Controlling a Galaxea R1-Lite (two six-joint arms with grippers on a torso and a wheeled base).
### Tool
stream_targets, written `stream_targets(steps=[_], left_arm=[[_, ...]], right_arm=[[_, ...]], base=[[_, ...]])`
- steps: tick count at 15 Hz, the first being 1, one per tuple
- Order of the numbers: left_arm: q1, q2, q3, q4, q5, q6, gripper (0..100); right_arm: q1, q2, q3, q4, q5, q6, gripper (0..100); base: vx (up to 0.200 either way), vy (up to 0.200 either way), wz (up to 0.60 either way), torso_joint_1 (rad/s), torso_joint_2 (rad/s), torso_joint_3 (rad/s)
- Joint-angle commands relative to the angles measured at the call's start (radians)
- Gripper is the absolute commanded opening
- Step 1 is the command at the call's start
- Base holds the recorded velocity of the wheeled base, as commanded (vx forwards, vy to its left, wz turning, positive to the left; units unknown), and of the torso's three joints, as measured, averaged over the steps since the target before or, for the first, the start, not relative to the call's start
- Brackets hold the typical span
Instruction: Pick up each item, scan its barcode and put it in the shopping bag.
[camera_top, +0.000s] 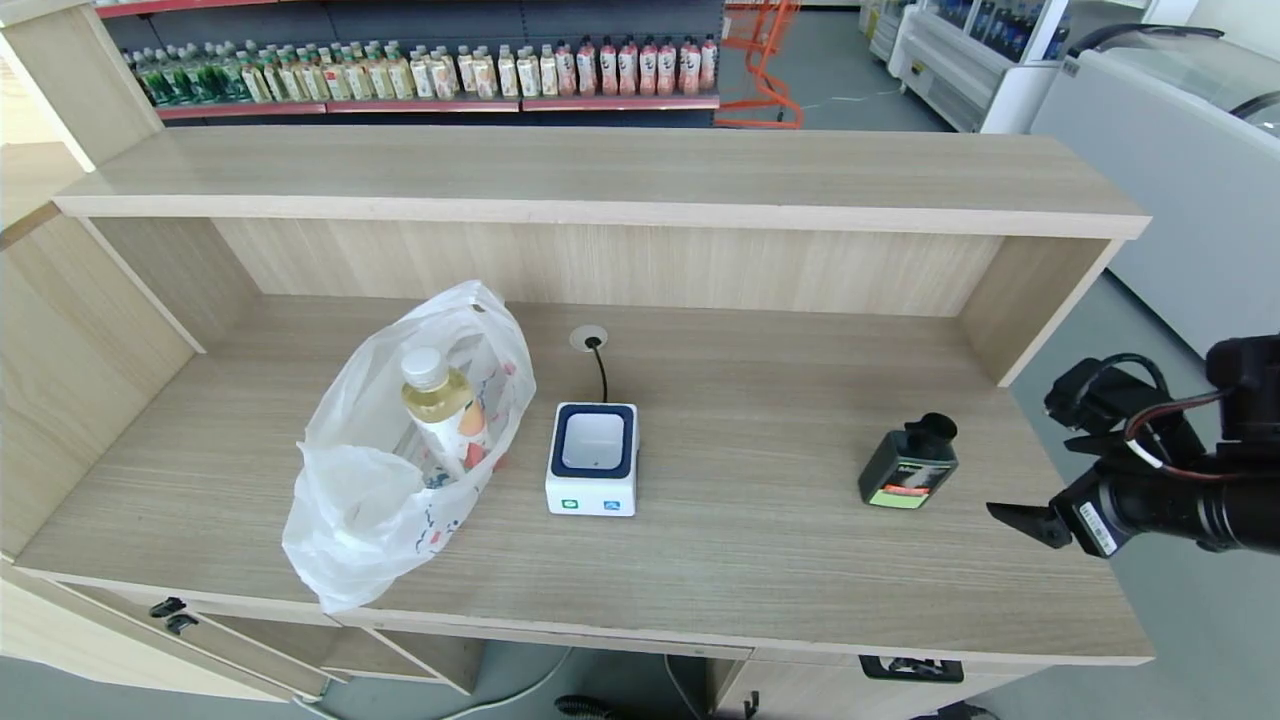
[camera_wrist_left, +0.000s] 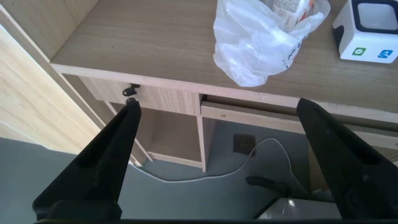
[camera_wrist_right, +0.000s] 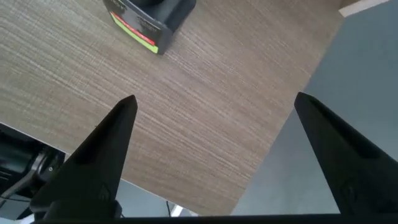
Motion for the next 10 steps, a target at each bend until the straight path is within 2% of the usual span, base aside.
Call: stream_targets(steps=[1,5,10], left_arm=[[0.001,0.0,0.0,0.0,0.001,0.0,100],[0.001,0.0,0.0,0.0,0.001,0.0,100],[0.001,0.0,0.0,0.0,0.001,0.0,100]], right_arm=[[0.059,0.129,-0.047,-0.015,0.003,-0.004,100],[0.158,0.248,-0.081,-0.128,0.004,0.001,100],[0.207,0.311,-0.142,-0.136,0.004,-0.002,100]], base=[[0.0,0.0,0.0,0.0,0.0,0.0],[0.0,0.0,0.0,0.0,0.0,0.0],[0.0,0.0,0.0,0.0,0.0,0.0]])
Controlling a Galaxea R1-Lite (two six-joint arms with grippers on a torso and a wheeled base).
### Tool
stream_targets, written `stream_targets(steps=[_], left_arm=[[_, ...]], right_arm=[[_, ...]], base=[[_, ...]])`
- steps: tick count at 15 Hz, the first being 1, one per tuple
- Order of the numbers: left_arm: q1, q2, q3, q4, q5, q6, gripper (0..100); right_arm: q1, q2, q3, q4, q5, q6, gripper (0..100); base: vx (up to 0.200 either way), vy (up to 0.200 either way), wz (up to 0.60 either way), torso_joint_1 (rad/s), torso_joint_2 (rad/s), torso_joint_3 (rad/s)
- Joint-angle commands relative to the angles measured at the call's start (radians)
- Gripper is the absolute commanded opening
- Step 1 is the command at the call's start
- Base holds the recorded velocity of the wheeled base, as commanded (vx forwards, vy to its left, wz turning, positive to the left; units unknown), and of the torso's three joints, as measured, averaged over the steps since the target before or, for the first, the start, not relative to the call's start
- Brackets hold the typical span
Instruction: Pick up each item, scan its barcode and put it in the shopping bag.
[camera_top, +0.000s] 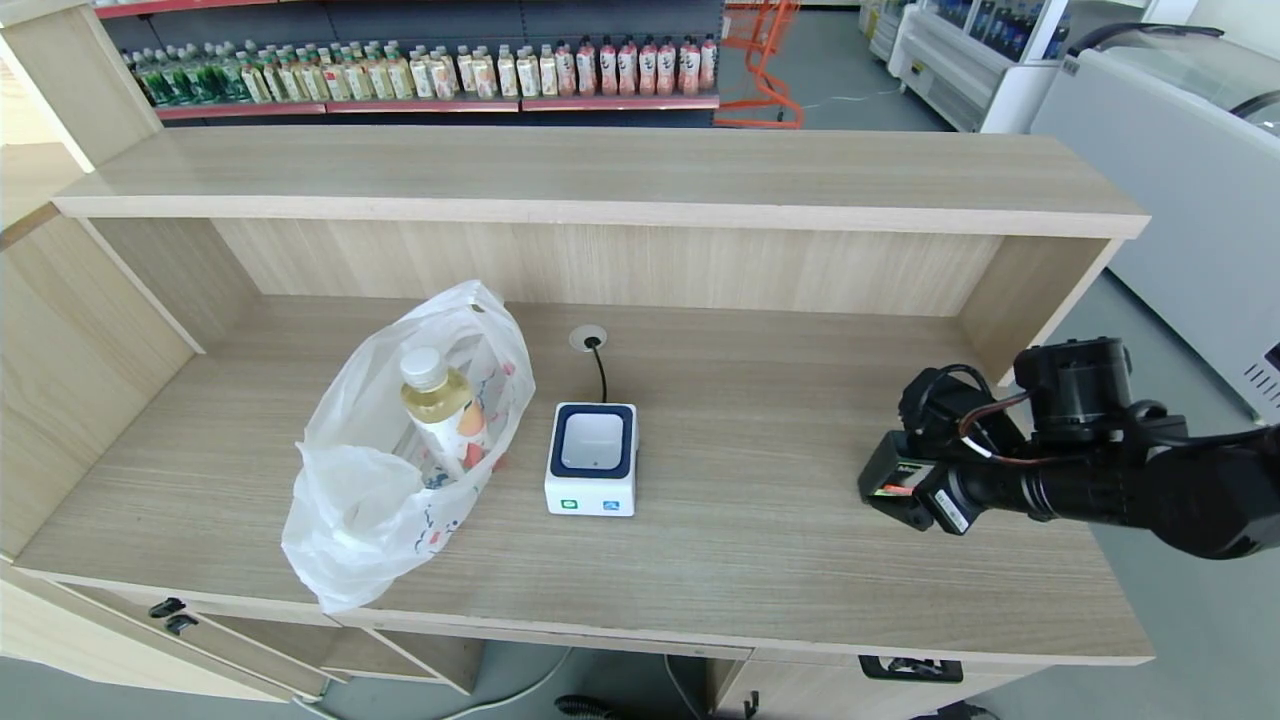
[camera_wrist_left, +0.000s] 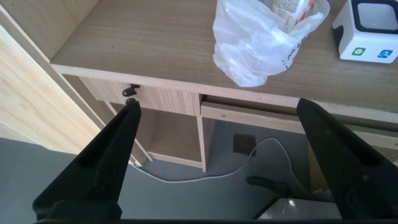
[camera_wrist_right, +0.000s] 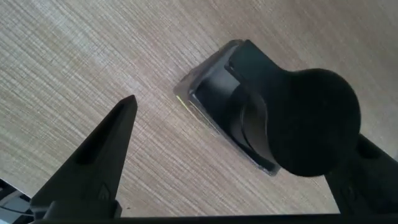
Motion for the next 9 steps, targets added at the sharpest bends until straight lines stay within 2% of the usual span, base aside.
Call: stream_targets(steps=[1,5,6,9], left_arm=[[0.001,0.0,0.0,0.0,0.0,0.0,100],[0.001,0.0,0.0,0.0,0.0,0.0,100],[0.001,0.0,0.0,0.0,0.0,0.0,100],[0.001,0.0,0.0,0.0,0.0,0.0,100]], right_arm=[[0.009,0.04,-0.012,0.0,0.001,-0.002,100],[0.009,0.074,-0.018,-0.034,0.002,0.001,100],[0.012,0.076,-0.02,-0.046,0.004,0.002,0],[0.022,0.076,-0.023,-0.074,0.017,0.005,0]], base=[[0.0,0.0,0.0,0.0,0.0,0.0],[0.0,0.0,0.0,0.0,0.0,0.0],[0.0,0.0,0.0,0.0,0.0,0.0],[0.0,0.0,0.0,0.0,0.0,0.0]])
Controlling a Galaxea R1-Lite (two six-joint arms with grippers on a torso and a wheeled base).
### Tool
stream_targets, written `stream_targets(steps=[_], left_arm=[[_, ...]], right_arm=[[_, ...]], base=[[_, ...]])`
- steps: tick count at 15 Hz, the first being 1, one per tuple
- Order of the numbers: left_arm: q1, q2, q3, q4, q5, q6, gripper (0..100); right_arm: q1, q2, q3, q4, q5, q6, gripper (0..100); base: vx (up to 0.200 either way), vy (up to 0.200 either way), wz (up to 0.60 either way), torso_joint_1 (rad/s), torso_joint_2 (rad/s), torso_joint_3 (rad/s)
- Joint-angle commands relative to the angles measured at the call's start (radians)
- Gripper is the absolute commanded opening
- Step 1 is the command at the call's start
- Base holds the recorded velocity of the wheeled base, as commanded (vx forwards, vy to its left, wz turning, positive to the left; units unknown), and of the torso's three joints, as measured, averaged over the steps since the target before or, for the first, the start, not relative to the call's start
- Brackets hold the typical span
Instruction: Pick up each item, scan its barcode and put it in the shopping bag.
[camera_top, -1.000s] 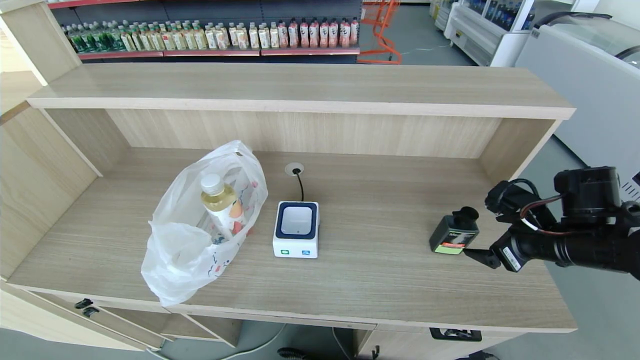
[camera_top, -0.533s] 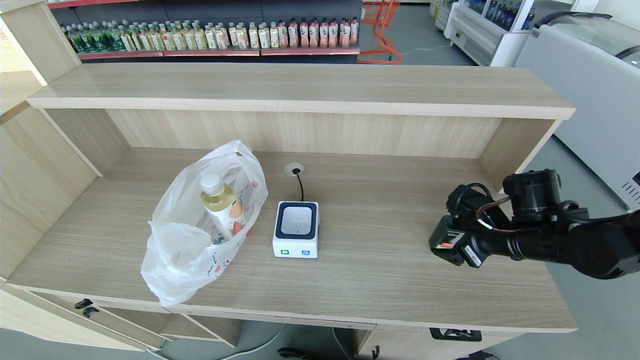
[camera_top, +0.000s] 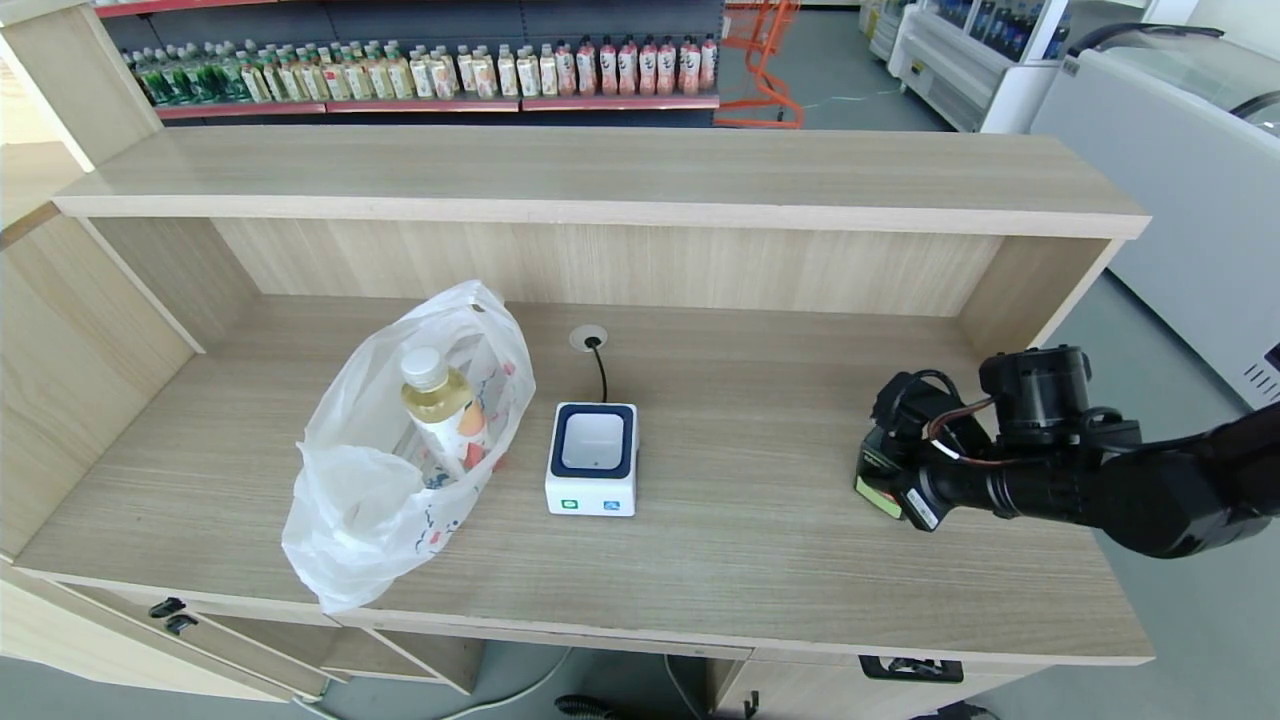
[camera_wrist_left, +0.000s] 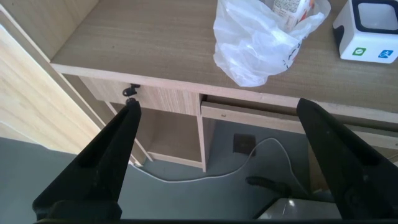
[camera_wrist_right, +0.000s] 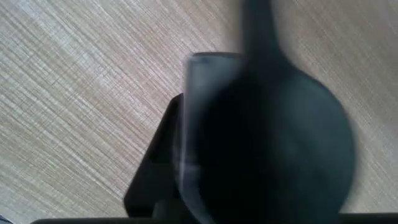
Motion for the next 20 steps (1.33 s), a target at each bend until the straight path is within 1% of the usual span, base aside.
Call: stream_targets(steps=[1,2,3,5,7,8,9,10,11,12,13,14,15,16,18,19,20], left_arm=[[0.0,0.0,0.0,0.0,0.0,0.0,100],[0.0,0.0,0.0,0.0,0.0,0.0,100],[-0.001,0.0,0.0,0.0,0.0,0.0,100],[-0.001,0.0,0.0,0.0,0.0,0.0,100],[-0.001,0.0,0.0,0.0,0.0,0.0,100],[-0.001,0.0,0.0,0.0,0.0,0.0,100],[0.0,0.0,0.0,0.0,0.0,0.0,100],[-0.001,0.0,0.0,0.0,-0.001,0.0,100],[-0.001,0.0,0.0,0.0,0.0,0.0,100],[-0.001,0.0,0.0,0.0,0.0,0.0,100],[-0.001,0.0,0.0,0.0,0.0,0.0,100],[-0.001,0.0,0.0,0.0,0.0,0.0,100],[-0.001,0.0,0.0,0.0,0.0,0.0,100],[-0.001,0.0,0.0,0.0,0.0,0.0,100],[0.0,0.0,0.0,0.0,0.0,0.0,100],[-0.001,0.0,0.0,0.0,0.0,0.0,100],[-0.001,0.0,0.0,0.0,0.0,0.0,100]], right_arm=[[0.002,-0.007,-0.001,-0.006,0.026,-0.002,0],[0.003,-0.016,-0.001,-0.018,0.037,0.0,0],[0.003,-0.055,0.028,-0.06,0.054,-0.002,0],[-0.011,-0.179,0.136,-0.152,0.052,-0.006,0],[-0.061,-0.32,0.28,-0.348,0.049,-0.04,0],[-0.095,-0.389,0.404,-0.501,0.052,-0.154,0],[-0.115,-0.42,0.425,-0.532,0.083,-0.282,0],[-0.115,-0.426,0.418,-0.549,0.186,-0.385,0],[-0.11,-0.42,0.419,-0.58,0.322,-0.496,0],[-0.109,-0.417,0.418,-0.587,0.446,-0.66,0],[-0.109,-0.42,0.416,-0.589,0.641,-0.898,0],[-0.1,-0.418,0.416,-0.578,0.802,-1.123,0],[-0.058,-0.417,0.416,-0.575,0.9,-1.332,0],[0.005,-0.408,0.416,-0.541,0.942,-1.511,0],[0.088,-0.394,0.41,-0.366,0.951,-1.758,0],[0.105,-0.386,0.399,-0.31,0.971,-1.819,0],[0.114,-0.377,0.402,-0.291,0.994,-1.855,0]], base=[[0.0,0.0,0.0,0.0,0.0,0.0],[0.0,0.0,0.0,0.0,0.0,0.0],[0.0,0.0,0.0,0.0,0.0,0.0],[0.0,0.0,0.0,0.0,0.0,0.0],[0.0,0.0,0.0,0.0,0.0,0.0],[0.0,0.0,0.0,0.0,0.0,0.0],[0.0,0.0,0.0,0.0,0.0,0.0],[0.0,0.0,0.0,0.0,0.0,0.0],[0.0,0.0,0.0,0.0,0.0,0.0],[0.0,0.0,0.0,0.0,0.0,0.0],[0.0,0.0,0.0,0.0,0.0,0.0],[0.0,0.0,0.0,0.0,0.0,0.0],[0.0,0.0,0.0,0.0,0.0,0.0],[0.0,0.0,0.0,0.0,0.0,0.0],[0.0,0.0,0.0,0.0,0.0,0.0],[0.0,0.0,0.0,0.0,0.0,0.0],[0.0,0.0,0.0,0.0,0.0,0.0]])
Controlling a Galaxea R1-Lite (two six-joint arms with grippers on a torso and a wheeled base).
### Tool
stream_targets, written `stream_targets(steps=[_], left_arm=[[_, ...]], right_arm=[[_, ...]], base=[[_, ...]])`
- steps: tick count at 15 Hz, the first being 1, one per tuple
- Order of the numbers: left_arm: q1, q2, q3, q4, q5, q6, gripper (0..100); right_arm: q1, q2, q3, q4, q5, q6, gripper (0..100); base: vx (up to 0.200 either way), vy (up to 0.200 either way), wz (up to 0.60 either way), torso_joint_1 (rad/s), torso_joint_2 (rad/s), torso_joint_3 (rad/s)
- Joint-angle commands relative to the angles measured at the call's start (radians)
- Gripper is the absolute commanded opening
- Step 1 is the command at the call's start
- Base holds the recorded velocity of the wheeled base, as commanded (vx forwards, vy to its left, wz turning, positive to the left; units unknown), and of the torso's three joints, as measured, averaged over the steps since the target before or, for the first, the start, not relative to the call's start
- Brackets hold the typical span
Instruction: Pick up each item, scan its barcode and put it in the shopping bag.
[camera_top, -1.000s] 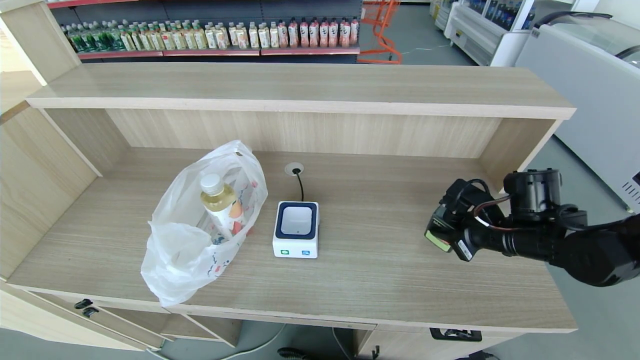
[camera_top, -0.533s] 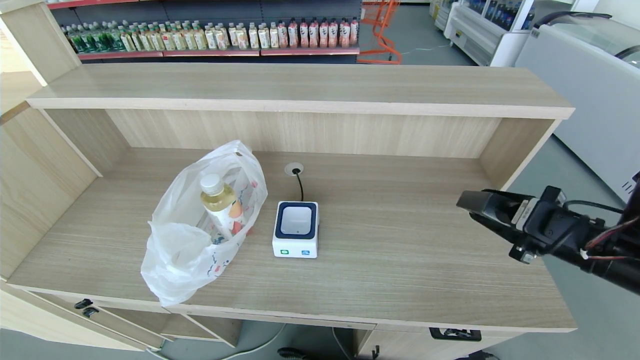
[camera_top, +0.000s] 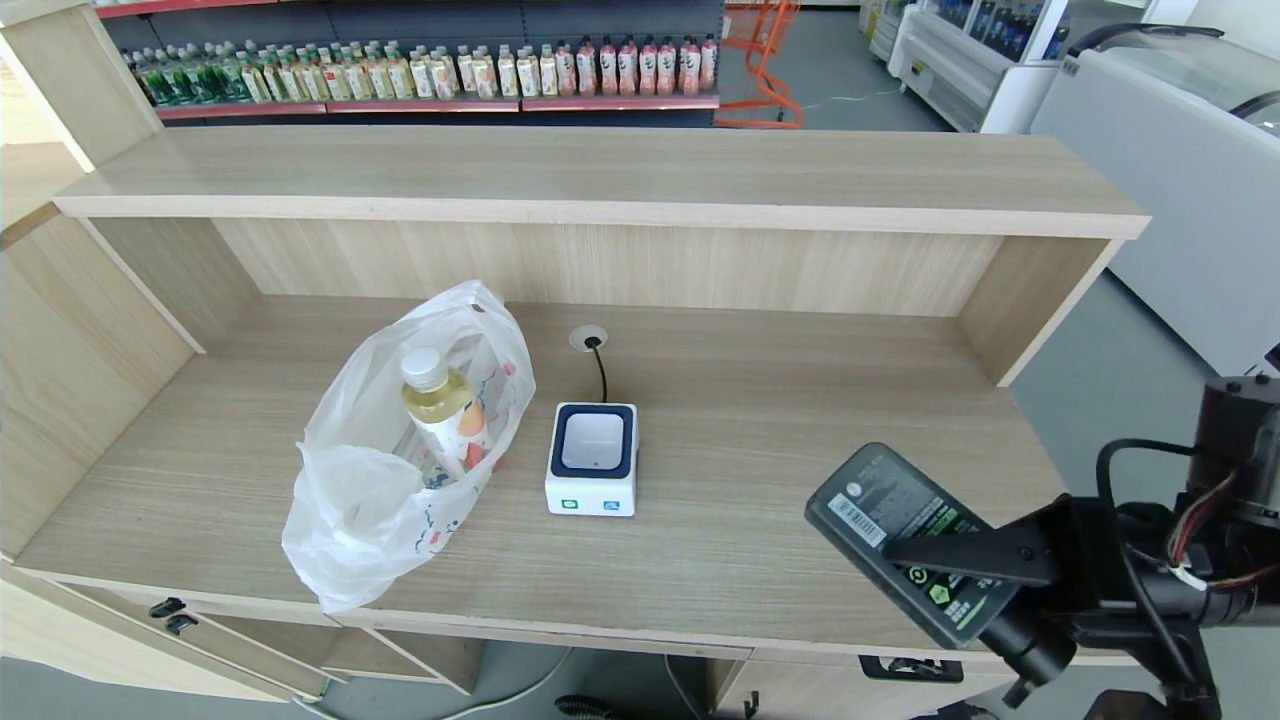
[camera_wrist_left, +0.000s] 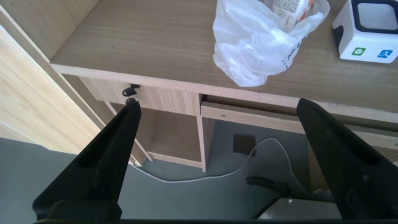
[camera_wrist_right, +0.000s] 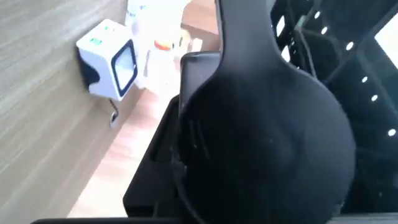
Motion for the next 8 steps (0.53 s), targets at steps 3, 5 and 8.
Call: stream_targets(steps=[3,5,8], left_arm=[[-0.001,0.0,0.0,0.0,0.001,0.0,100],[0.001,0.0,0.0,0.0,0.001,0.0,100],[-0.001,0.0,0.0,0.0,0.001,0.0,100]], right_arm=[[0.113,0.036,-0.017,0.031,0.146,-0.151,0],[0.124,0.054,-0.024,0.035,0.16,-0.187,0],[0.166,0.068,-0.04,0.035,0.181,-0.187,0]], base=[[0.0,0.0,0.0,0.0,0.0,0.0],[0.0,0.0,0.0,0.0,0.0,0.0],[0.0,0.0,0.0,0.0,0.0,0.0]])
